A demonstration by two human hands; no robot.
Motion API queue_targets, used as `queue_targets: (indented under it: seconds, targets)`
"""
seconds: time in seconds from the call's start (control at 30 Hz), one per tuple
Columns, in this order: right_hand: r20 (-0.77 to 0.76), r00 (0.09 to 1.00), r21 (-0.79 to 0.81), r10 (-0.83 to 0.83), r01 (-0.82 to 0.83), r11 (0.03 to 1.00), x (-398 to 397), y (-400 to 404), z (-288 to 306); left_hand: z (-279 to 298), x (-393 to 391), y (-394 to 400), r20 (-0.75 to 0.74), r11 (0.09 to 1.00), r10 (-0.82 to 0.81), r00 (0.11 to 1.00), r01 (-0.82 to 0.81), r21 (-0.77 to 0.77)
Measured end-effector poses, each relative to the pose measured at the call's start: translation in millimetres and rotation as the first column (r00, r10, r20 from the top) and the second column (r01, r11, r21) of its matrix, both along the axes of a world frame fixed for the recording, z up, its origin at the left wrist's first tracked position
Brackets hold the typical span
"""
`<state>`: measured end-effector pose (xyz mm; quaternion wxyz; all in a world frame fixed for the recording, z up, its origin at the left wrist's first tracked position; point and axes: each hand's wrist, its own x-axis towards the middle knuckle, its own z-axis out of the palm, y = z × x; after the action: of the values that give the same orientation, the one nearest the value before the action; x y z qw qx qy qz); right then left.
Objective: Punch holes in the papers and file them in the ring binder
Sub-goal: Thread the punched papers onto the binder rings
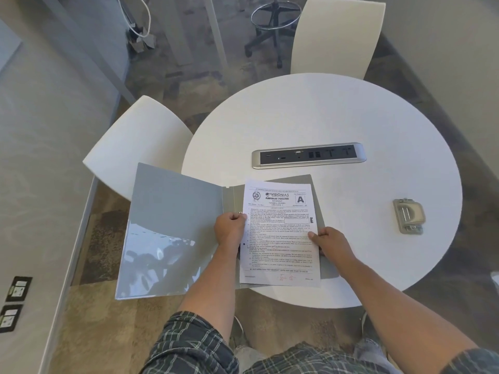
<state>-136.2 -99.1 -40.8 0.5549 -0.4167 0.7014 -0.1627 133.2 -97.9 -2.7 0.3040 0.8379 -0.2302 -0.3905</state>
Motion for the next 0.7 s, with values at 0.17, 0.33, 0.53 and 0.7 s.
queue_targets:
  seconds: [0.17, 0.33, 0.53, 0.7]
  targets:
    - [-0.075, 0.994, -0.009, 0.085, -0.086, 0.996, 9.1, 1.2, 7.2, 0.9, 0.4, -1.8, 0.007, 0.995, 0.077, 0.997, -0.077, -0.066]
    - [-0.105, 0.983, 0.004, 0.148, -0.148, 0.989, 13.7, 2.3, 4.9, 2.4, 4.5, -8.1, 0.021, 0.998, 0.055, 0.998, -0.054, -0.038]
    - [-0.104, 0.989, 0.016, 0.102, -0.101, 0.995, 11.1, 2.2, 8.2, 4.3, 8.1, -9.5, -0.023, 1.0, -0.006, 1.0, 0.006, -0.01]
    - [-0.069, 0.997, 0.021, 0.045, -0.043, 0.999, 8.2, 1.9, 7.9, 5.4, 10.0, -13.0, -0.105, 0.999, 0.03, 0.994, -0.027, 0.025]
